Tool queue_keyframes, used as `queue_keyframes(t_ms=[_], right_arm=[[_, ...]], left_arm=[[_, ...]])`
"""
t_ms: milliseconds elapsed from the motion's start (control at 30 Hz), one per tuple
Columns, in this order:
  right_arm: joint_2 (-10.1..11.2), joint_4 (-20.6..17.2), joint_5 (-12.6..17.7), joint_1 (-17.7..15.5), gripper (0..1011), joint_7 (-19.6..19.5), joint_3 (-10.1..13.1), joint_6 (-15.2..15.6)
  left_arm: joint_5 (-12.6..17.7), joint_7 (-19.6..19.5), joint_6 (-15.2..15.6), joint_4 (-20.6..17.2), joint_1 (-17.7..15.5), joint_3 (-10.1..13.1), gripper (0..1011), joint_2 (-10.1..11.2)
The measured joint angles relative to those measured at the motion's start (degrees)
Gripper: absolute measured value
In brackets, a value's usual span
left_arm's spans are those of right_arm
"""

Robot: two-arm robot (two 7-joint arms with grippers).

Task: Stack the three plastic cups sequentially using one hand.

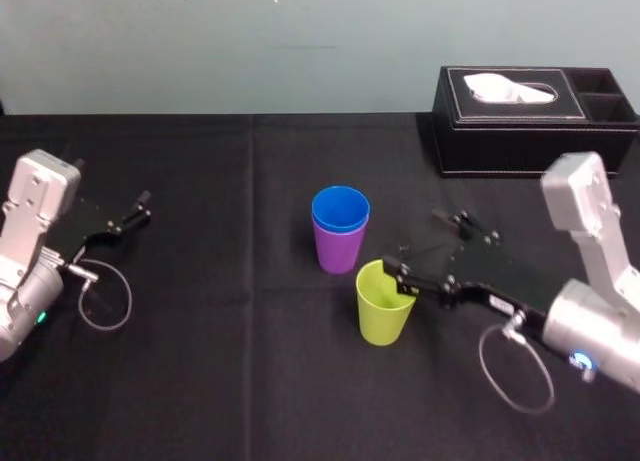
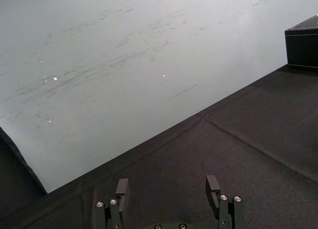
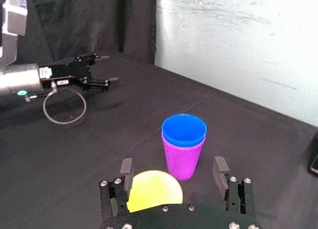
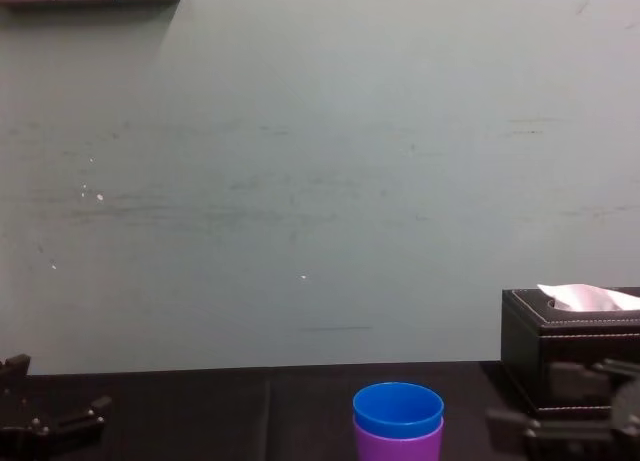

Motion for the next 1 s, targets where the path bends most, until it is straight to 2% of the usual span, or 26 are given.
queue_keyframes(t_ms=[67,167,400,700,1000], right_arm=[[0.3,-0.3,0.1,-0.7,1003,-0.1,0.3,-0.2],[1.3,-1.2,0.6,-3.7,1003,0.0,1.2,-1.1],[1.7,-1.0,0.7,-6.8,1003,-0.1,1.7,-1.7],[0.8,1.1,-1.0,-7.6,1003,-0.1,0.4,-2.4],[-0.9,4.0,-3.0,-6.1,1003,0.7,-1.5,-2.8]], left_arm=[[0.0,0.0,0.0,0.0,0.0,0.0,1011,0.0],[0.0,0.0,0.0,0.0,0.0,0.0,1011,0.0],[0.0,0.0,0.0,0.0,0.0,0.0,1011,0.0],[0.0,0.0,0.0,0.0,0.0,0.0,1011,0.0],[0.0,0.0,0.0,0.0,0.0,0.0,1011,0.0]])
